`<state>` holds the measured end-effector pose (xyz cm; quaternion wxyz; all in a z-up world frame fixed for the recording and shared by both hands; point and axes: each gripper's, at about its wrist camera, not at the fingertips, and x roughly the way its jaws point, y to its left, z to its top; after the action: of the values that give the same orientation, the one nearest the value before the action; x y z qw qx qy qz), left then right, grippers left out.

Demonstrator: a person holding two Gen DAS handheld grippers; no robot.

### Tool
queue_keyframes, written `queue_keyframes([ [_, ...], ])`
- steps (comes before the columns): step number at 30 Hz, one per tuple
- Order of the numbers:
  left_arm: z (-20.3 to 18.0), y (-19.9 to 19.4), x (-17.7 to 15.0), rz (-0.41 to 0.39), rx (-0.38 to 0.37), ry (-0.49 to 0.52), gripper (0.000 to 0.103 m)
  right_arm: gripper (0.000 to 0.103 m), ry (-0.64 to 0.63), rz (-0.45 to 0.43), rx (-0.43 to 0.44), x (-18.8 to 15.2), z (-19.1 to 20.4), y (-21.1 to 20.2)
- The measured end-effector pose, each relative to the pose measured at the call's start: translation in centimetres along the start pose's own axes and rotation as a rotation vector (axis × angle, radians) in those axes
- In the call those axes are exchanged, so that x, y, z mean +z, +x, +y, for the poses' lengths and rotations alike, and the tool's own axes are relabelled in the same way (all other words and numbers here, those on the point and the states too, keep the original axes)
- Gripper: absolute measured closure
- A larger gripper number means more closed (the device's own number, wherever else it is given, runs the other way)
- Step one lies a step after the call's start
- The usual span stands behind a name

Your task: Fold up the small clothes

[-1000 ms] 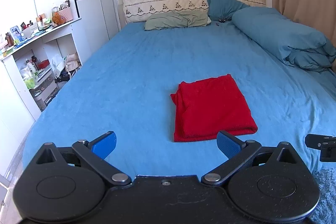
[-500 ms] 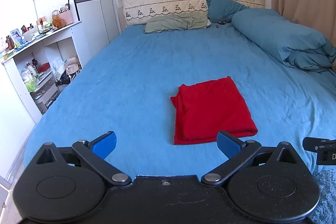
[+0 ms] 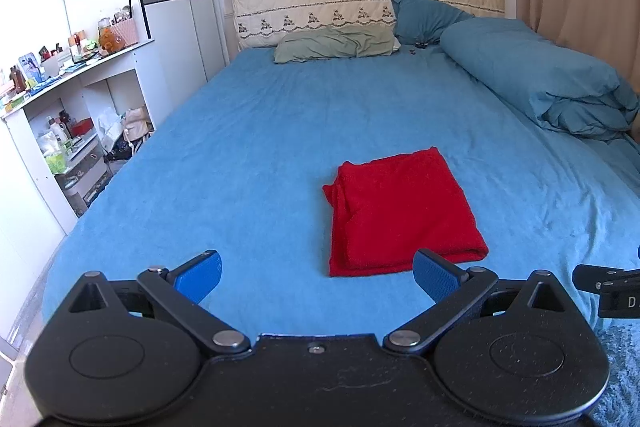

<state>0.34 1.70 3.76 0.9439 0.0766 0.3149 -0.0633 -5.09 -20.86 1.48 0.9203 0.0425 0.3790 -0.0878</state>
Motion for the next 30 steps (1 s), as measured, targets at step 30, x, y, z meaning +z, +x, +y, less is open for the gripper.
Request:
queue_keyframes([
  [30, -0.1, -0.33, -0.13, -0.039, 0.016, 0.008, 0.0, 0.0, 0.003, -0.003, 0.0, -0.05, 0.28, 0.27],
])
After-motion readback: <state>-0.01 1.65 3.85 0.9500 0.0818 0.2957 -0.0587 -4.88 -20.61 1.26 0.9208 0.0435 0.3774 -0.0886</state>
